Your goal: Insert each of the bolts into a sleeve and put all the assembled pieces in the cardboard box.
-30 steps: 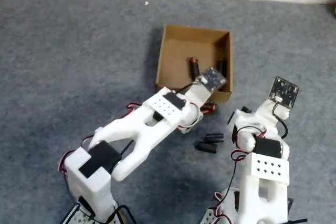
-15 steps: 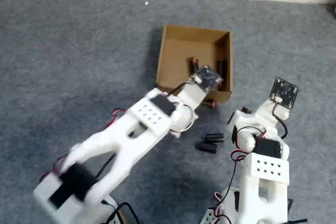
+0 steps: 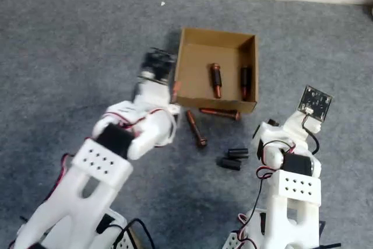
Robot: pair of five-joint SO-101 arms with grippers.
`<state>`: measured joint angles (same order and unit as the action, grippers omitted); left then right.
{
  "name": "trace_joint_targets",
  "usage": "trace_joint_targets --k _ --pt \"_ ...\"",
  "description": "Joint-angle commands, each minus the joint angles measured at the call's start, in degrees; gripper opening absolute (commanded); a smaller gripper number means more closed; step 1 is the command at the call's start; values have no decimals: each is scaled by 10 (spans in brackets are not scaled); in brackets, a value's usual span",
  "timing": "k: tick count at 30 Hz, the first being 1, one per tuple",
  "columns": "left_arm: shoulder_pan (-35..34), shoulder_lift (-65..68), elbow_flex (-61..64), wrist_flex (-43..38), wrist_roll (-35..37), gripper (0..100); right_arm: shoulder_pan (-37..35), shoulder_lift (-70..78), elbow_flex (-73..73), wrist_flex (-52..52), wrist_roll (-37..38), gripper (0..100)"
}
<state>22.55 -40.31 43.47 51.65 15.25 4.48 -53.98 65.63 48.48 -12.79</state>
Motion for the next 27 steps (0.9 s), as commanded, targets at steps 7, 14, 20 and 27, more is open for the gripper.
trace_joint_targets --k 7,14,20,27 --pt "-189 -106 109 -81 347 6 7 -15 -4 -20 6 5" --pt "-233 -168 215 -76 379 6 7 -15 -4 -20 6 5" --pt "-239 -195 244 -79 396 6 7 -15 -4 -21 6 5" --pt "-238 -196 245 -76 396 143 7 -15 -4 -21 6 5"
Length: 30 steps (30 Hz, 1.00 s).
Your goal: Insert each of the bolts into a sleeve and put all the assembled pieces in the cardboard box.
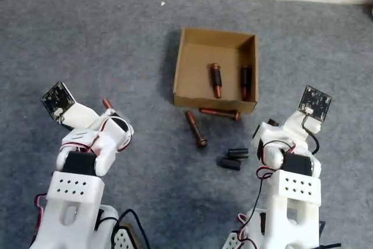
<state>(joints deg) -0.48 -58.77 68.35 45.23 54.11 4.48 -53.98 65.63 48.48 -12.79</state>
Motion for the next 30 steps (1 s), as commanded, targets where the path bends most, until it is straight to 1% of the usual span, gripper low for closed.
trace_joint_targets --k 1,3,5,7,9,11,12,13,15,17,19,26,28,30 --pt "-7 -12 -4 -12 8 179 7 -15 -4 -21 6 5" --pt "-7 -12 -3 -11 8 223 7 -15 -4 -21 6 5" --pt "-7 -12 -3 -11 8 218 7 -15 -4 -21 7 5" --pt "-8 -13 -3 -11 7 187 7 -15 -4 -21 7 5" --pt "-9 -13 -4 -11 5 135 7 -15 -4 -21 7 5" --pt "-17 -13 -7 -11 -24 62 7 -15 -4 -21 7 5" --pt "-27 -14 -10 -12 -52 20 7 -15 -4 -21 7 5" --pt "-36 -14 -15 -13 -84 0 7 -15 -4 -21 7 5" --pt "-57 -14 -30 -11 -152 21 7 -15 -4 -21 7 5" --pt "-73 -14 -41 -11 -230 7 7 -15 -4 -21 7 5" --pt "-74 -14 -40 -11 -325 5 7 -15 -4 -21 7 5" --pt "-58 -8 -21 -5 -695 8 7 -15 -4 -21 7 5" --pt "-46 -8 -31 24 -753 8 7 -15 -4 -21 7 5" --pt "-33 -7 -60 70 -780 8 7 -15 -4 -21 7 5"
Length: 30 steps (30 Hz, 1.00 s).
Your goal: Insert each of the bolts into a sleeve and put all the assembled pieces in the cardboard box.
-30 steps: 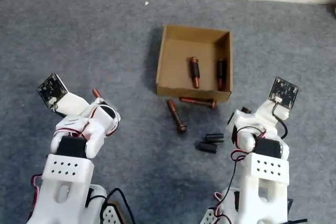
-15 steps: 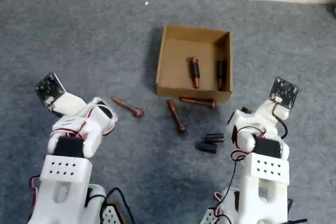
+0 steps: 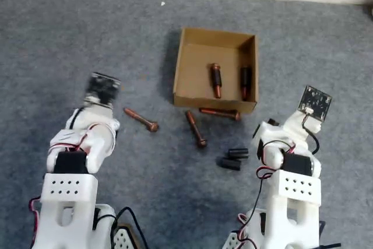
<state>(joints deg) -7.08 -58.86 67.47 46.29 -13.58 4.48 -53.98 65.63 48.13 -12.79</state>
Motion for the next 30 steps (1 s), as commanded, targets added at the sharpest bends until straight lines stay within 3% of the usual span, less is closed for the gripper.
trace_joint_targets --k 1,7,14,19,25,30 --pt "36 -6 -68 87 -111 8 7 -14 -4 -17 7 5" --pt "71 -5 -151 203 -206 71 7 -11 -5 -17 7 5" --pt "118 13 -196 247 -351 136 7 -10 -5 -17 7 5" --pt "117 163 -277 265 -395 140 7 -10 -4 -24 7 5" --pt "116 355 -437 353 -481 141 7 -10 -2 -45 7 5" --pt "117 478 -520 362 -539 141 7 -10 -2 -46 7 5"
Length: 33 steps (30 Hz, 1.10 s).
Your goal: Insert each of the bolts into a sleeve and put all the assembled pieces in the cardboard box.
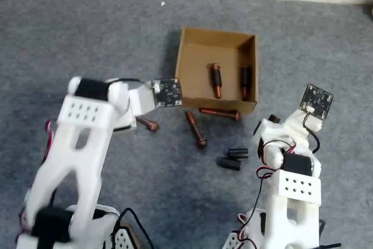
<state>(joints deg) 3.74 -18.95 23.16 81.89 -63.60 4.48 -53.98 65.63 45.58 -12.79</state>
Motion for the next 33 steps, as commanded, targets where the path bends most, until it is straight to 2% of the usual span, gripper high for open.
trace_joint_targets --k 1,10,17,25,29,33 --pt "10 102 -88 6 -49 141 7 -10 -2 -21 7 5" --pt "9 318 -214 6 -66 141 7 -10 -2 -22 7 5" --pt "28 430 -278 10 -97 138 7 -10 -2 -22 7 5" --pt "65 467 -274 -1 -95 136 7 -10 -2 -22 7 5" --pt "70 467 -237 -60 -93 127 7 -10 -2 -22 7 5" --pt "81 462 -204 -97 -93 63 7 -10 -2 -22 7 5"
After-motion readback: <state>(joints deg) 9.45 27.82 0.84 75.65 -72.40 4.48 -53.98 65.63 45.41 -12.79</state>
